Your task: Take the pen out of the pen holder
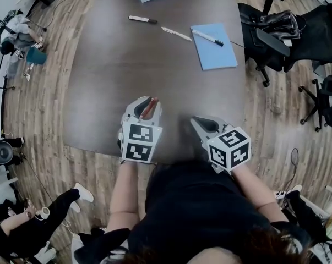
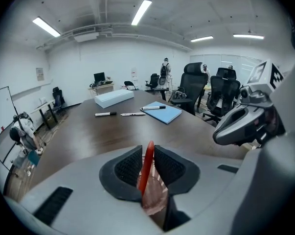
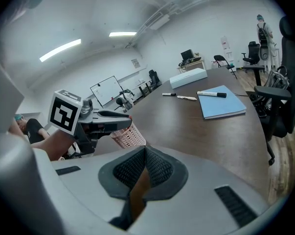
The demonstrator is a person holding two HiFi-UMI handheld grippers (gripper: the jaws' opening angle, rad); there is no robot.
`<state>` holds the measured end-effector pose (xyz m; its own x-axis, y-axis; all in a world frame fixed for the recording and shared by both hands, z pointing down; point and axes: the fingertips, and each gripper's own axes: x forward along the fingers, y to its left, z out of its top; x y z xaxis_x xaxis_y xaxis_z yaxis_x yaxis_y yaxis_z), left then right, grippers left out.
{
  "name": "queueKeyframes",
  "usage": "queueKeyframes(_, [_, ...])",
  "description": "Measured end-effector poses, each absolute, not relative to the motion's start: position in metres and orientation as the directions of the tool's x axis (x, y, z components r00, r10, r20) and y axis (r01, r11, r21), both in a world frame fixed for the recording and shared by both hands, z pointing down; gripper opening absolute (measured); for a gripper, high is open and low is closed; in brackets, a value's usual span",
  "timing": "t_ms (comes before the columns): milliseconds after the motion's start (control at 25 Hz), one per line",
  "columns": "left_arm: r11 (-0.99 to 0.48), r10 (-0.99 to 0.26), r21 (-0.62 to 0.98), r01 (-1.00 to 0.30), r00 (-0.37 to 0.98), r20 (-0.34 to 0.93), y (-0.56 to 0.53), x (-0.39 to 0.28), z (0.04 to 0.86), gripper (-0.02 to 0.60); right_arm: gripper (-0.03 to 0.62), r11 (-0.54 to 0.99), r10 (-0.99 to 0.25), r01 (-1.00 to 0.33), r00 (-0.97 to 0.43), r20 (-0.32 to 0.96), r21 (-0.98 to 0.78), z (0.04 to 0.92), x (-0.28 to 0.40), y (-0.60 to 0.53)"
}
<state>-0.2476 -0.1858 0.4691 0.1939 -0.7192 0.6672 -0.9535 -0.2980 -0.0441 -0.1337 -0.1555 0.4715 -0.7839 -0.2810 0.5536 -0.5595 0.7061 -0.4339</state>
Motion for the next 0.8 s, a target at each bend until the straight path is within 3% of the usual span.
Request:
queueKeyframes(360, [-0.334,-0.71,-0.07,-0.94,0.201,0.675,-0.188,-0.244,0.471,0.067,0.015,0.698,-0.281,-0.563,-0.784,0.553,-0.443,0.472,-0.132,-0.162])
queueKeyframes(800, [-0.305,-0.79,-0.124,-0.944,0.178,0.587,-0.179,-0.243,0.429,0.064,0.015,0.7,-0.314,-0.567,-0.79,0.527,-0.434,0.464,-0.115,-0.157])
